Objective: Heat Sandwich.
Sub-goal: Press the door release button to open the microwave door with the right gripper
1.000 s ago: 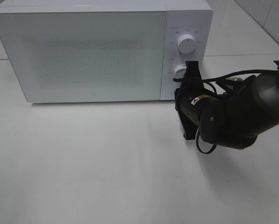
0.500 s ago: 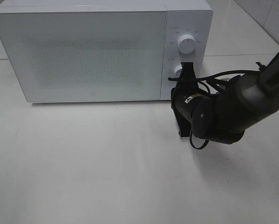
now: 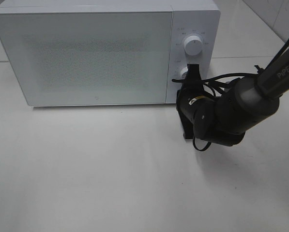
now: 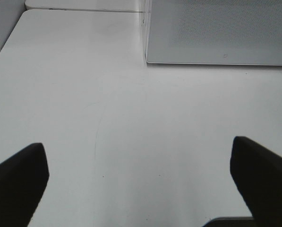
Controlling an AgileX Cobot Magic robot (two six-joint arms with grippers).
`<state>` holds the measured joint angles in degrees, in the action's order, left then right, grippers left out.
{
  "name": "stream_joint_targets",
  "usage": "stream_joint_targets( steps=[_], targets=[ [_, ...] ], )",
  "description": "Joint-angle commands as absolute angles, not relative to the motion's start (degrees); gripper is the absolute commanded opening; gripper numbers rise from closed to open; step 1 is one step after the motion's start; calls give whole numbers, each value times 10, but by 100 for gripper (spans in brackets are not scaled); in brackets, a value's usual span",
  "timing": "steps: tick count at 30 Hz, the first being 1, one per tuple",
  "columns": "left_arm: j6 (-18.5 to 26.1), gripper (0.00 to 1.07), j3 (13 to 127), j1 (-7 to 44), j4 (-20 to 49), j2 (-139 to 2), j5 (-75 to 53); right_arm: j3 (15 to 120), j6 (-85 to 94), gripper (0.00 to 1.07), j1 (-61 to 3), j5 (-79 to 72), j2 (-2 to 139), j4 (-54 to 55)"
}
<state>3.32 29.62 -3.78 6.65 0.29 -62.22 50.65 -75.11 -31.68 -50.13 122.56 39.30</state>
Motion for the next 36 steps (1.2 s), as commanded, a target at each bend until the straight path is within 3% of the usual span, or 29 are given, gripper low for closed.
stream_joint_targets(
  steps=[1,23,36],
  targets=[
    [31,98,296,-40,71,6,-615,521,-741,1,-315,-554,1228,392],
    [31,98,296,-40,71,6,-615,622,-692,0,-276,-643,1247,389],
    [31,98,296,-40,70,6,-615,623,-691,1,-276,-627,1247,389]
  ],
)
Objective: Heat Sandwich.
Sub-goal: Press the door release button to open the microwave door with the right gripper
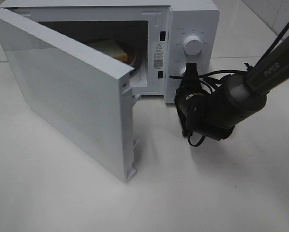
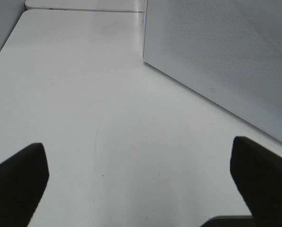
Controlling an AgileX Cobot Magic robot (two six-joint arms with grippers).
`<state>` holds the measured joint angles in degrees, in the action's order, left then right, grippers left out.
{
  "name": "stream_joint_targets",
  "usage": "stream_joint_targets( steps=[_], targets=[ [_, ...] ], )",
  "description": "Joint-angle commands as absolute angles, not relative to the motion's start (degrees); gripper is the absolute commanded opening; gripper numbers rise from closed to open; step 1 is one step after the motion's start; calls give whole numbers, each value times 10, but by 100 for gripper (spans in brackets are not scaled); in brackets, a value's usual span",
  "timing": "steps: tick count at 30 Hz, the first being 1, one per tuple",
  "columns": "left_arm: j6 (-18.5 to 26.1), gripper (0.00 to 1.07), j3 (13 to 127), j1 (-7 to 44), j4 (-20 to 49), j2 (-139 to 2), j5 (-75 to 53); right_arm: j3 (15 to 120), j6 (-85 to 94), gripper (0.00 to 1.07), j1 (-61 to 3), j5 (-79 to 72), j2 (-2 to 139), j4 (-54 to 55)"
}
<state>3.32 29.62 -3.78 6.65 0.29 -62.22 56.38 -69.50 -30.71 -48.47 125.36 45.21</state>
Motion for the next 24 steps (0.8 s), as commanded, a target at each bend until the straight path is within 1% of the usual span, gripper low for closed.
stream_joint_targets(
  steps=[1,10,17,24],
  targets=[
    [31,98,296,-40,70,6,-615,623,-692,1,-276,-622,1247,389],
    [31,98,296,-40,70,6,-615,596,-717,1,-277,-560,1228,387],
    [31,98,296,-40,70,6,-615,563,-724,1,-277,-481,1200,371],
    [31,98,296,-40,70,6,-615,535,-740,1,-277,-439,1182,344]
  ],
)
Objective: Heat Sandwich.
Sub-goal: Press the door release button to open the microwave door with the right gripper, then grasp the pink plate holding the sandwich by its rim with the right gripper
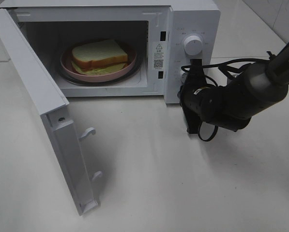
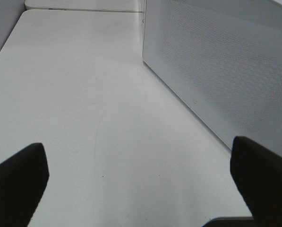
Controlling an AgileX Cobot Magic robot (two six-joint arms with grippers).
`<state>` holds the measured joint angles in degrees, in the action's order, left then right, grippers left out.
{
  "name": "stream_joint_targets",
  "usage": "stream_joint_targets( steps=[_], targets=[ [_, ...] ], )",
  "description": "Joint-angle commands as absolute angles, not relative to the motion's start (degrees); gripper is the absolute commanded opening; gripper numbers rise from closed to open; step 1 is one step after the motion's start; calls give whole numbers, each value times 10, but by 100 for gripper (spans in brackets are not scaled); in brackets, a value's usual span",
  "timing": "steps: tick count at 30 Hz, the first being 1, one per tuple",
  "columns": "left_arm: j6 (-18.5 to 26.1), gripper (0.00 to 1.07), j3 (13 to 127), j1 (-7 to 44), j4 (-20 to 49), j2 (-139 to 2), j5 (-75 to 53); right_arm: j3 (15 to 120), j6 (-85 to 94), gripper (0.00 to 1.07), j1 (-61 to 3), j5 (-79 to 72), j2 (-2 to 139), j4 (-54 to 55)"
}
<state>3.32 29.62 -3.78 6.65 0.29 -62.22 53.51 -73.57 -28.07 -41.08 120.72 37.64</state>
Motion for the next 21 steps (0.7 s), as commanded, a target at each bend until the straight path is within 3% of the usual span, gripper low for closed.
stream_joint_targets(
  steps=[1,21],
  targets=[
    [31,98,296,-40,70,6,-615,524,-739,1,-277,-423,1174,343],
    [31,98,296,-40,70,6,-615,434,-697,2,-277,-314,1078,269]
  ],
)
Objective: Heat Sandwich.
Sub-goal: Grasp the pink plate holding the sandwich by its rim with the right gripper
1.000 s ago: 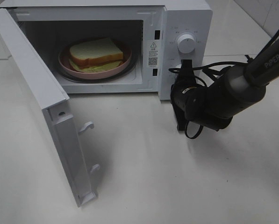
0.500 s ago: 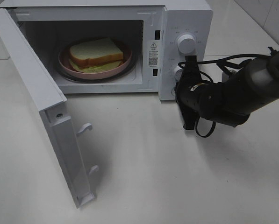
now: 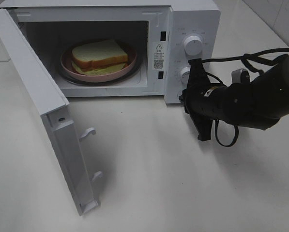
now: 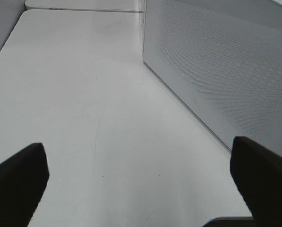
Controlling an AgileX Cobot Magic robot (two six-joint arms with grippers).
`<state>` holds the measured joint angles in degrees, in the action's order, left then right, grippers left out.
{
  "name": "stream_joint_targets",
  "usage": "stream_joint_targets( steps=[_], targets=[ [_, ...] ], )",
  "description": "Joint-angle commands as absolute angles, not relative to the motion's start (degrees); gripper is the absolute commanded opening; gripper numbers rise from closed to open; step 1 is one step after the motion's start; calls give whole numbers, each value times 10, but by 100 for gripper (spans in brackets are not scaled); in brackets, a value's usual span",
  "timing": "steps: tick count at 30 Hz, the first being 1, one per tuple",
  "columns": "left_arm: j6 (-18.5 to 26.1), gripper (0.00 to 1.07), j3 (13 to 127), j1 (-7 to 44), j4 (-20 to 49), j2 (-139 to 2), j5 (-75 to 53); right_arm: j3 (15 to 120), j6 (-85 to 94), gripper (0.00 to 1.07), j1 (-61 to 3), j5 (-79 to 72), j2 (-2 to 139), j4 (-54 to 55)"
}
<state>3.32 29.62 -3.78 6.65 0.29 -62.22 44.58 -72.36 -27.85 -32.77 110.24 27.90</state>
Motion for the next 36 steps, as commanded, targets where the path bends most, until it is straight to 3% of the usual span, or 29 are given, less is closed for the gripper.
stream_joint_targets(
  steps=[1,11,26,36],
  targets=[
    [31,98,296,-40,70,6,-615,429,-686,2,-277,-309,1069,269],
    [31,98,296,-40,70,6,-615,394,-560,3,-277,-211,985,266],
    [31,98,296,-40,70,6,-615,391,-504,4,-277,-7,885,34],
    [31,98,296,-40,70,6,-615,422,-339,6,-277,172,849,25]
  ],
)
